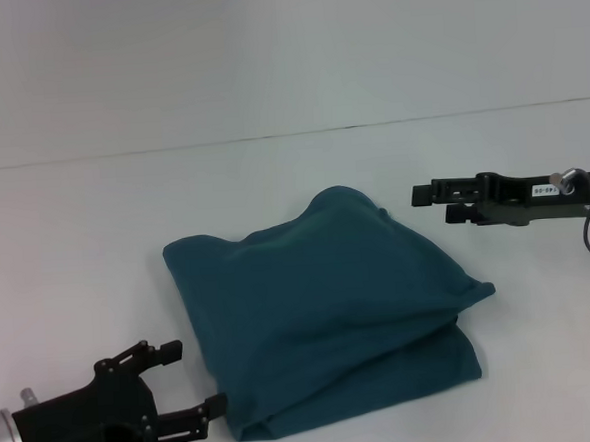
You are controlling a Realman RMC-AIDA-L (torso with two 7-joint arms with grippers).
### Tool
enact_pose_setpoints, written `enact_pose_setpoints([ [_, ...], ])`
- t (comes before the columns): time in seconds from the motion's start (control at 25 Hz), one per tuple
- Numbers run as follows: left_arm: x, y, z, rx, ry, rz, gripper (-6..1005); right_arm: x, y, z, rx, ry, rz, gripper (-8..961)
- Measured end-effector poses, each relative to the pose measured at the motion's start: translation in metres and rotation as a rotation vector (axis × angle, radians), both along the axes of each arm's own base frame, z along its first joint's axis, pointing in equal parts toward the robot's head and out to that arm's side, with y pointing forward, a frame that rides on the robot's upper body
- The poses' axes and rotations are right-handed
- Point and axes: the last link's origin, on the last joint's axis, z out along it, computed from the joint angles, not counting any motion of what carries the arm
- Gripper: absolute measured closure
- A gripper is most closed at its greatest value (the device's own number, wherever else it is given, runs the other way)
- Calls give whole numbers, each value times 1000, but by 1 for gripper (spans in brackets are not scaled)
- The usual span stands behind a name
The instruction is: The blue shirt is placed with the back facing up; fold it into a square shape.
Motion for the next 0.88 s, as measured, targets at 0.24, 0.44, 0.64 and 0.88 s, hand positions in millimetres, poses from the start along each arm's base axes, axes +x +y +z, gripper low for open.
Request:
enact_pose_setpoints([
  [0.24, 2, 5, 2, 11, 6, -8, 36, -2, 0, -15, -18, -13, -6, 69],
  [0.44, 1, 11, 3, 29, 19, 10, 36, -2, -3, -21, -38, -17, -8, 71],
  [0.64, -1, 12, 5, 39, 14, 26, 36, 11, -12, -18, -58, -16, -50, 73],
  [0.88, -3, 12, 7, 51, 6, 40, 36, 19, -21, -17, -75, -6, -72, 76],
])
